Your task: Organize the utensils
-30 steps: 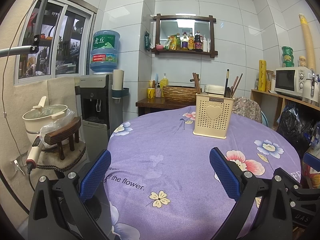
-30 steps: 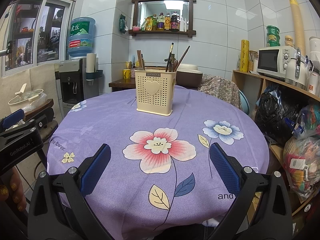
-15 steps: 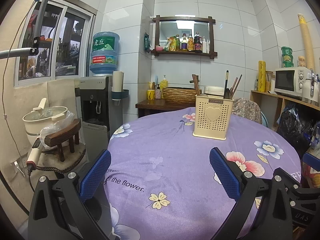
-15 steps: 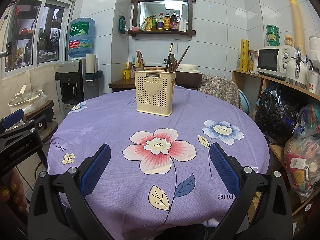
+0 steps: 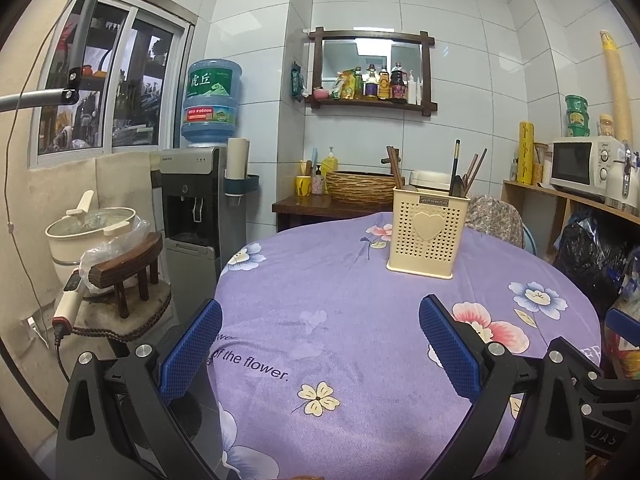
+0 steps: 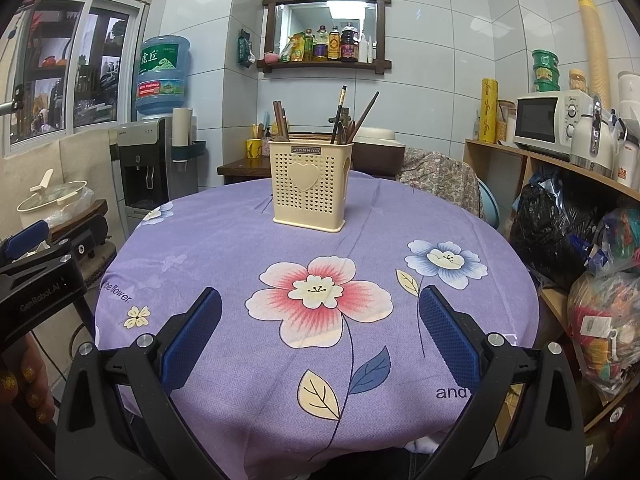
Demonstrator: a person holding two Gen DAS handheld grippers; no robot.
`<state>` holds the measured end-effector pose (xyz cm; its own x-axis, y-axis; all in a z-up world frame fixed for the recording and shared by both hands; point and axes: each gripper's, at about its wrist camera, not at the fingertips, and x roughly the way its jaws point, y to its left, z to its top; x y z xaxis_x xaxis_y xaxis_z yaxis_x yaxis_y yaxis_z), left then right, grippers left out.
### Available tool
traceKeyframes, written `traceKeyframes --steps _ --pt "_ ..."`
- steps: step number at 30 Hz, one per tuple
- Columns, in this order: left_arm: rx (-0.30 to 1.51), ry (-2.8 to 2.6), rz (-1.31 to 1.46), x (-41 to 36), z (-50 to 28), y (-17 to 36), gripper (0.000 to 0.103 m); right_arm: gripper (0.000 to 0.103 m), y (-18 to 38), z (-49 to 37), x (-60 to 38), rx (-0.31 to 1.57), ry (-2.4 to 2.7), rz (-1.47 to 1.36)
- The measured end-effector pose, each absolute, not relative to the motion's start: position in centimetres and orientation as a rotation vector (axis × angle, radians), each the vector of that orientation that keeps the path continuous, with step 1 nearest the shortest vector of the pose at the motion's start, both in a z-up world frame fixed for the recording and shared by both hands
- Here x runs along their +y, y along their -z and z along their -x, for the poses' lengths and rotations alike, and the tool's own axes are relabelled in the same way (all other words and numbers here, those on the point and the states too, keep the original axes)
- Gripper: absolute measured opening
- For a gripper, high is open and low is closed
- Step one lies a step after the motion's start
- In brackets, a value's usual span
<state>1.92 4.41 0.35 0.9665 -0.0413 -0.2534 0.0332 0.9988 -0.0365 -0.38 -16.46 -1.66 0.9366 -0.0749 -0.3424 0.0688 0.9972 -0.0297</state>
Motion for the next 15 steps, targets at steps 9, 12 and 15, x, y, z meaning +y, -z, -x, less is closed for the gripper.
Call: traceKeyframes --steps 9,12,15 --pt "0.253 0.042 0.025 4.11 -1.80 -0.37 0.098 0.097 1.56 0.44 -16.68 0.349 0.073 0.016" --pt "0.251 0.040 0.024 4.15 -1.78 -0.37 0.098 0.097 1.57 0.43 -16.69 0.351 0.072 0.017" --pt "0.248 0.036 0.025 4.16 -1.77 -0.39 0.098 0.097 1.57 0.46 -16.68 0.351 0.072 0.017"
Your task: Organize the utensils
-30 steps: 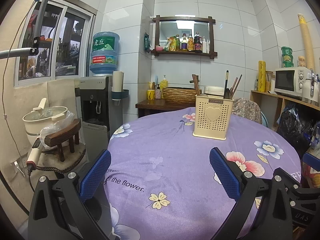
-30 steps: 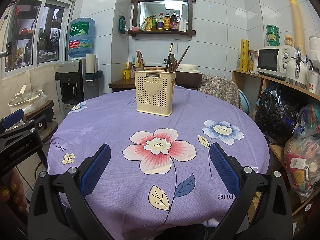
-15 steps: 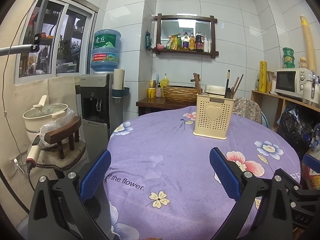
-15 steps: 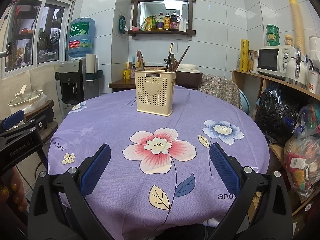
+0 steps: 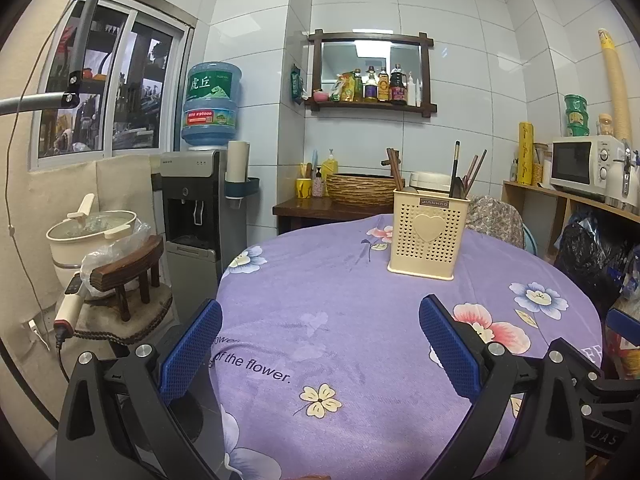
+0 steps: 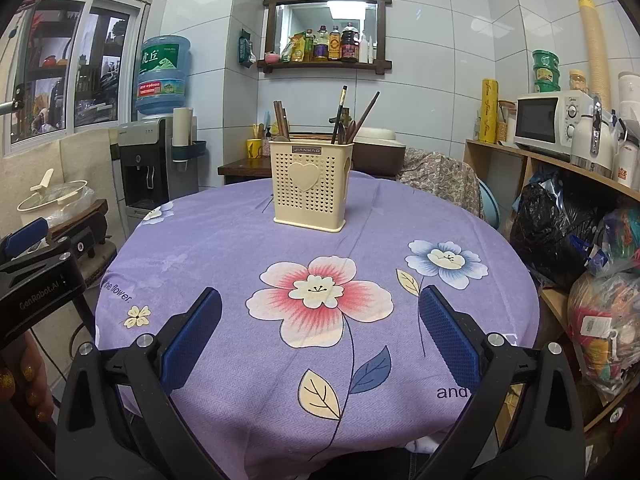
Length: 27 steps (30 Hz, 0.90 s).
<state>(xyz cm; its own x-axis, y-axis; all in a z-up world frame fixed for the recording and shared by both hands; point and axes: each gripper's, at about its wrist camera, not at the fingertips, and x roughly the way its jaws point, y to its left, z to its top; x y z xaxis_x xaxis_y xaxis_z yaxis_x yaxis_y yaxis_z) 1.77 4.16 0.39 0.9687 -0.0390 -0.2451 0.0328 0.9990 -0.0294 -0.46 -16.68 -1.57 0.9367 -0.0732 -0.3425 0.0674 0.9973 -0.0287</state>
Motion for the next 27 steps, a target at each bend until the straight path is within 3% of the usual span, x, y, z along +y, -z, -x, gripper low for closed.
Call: traceKeyframes --steps 27 --pt "0.229 0.042 0.028 3.53 -1.51 -0.71 0.098 0.097 1.56 0.43 -16.69 0.352 0.070 0.016"
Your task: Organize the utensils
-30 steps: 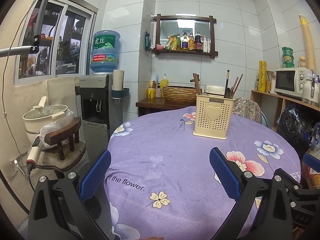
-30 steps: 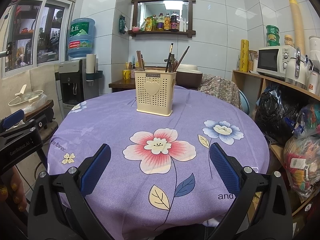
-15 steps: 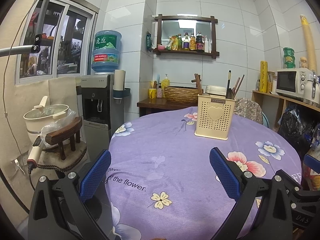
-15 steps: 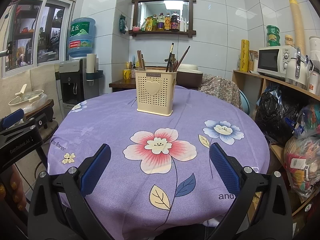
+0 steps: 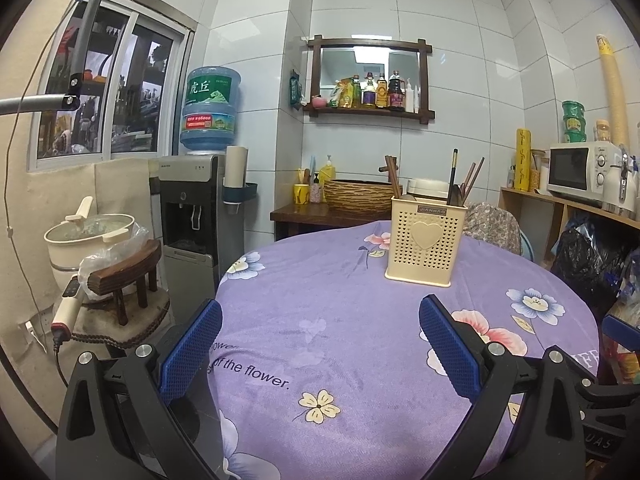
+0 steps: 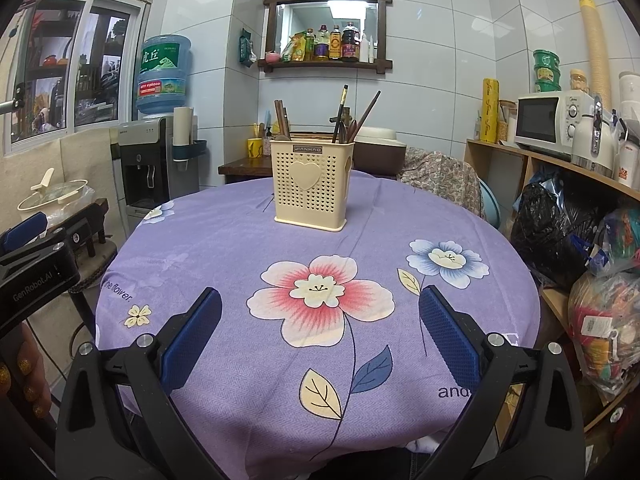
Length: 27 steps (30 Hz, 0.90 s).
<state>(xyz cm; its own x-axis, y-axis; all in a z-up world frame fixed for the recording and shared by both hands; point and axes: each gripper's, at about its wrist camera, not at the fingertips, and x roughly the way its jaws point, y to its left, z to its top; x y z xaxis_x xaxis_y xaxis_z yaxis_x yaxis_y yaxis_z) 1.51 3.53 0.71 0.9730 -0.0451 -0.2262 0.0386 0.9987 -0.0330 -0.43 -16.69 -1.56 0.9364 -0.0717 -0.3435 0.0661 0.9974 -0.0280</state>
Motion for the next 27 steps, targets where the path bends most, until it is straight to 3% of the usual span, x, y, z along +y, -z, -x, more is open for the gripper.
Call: traceKeyframes --steps 27 --pt "0.240 0.031 0.033 3.23 -1.59 -0.80 0.098 0.097 1.49 0.43 -16.71 0.350 0.067 0.013"
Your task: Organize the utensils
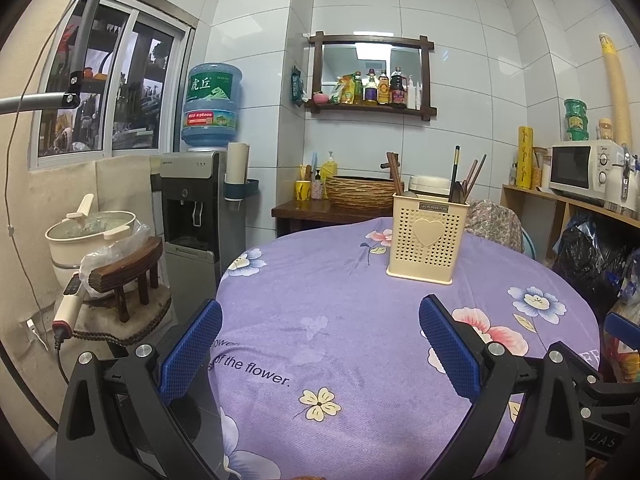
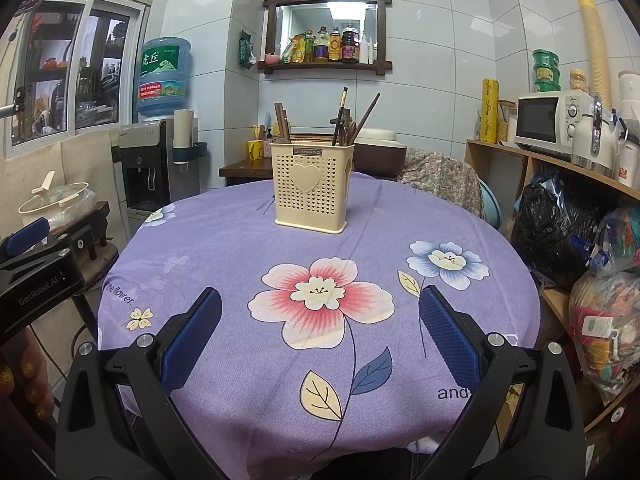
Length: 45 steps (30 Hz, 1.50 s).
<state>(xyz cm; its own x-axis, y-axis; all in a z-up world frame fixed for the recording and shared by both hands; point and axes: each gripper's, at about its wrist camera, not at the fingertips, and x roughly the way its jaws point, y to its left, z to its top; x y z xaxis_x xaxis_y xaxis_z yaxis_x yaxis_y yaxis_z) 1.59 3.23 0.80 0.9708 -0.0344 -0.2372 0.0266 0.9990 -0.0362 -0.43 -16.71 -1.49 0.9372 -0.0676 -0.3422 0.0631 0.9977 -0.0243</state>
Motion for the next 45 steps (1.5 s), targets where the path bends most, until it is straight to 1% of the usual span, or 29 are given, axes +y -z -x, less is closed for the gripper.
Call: traceKeyframes --steps 45 --pt "0.237 0.045 0.035 3.69 -1.46 -0.65 0.098 0.097 1.30 0.32 -16.83 0.351 0.067 0.016"
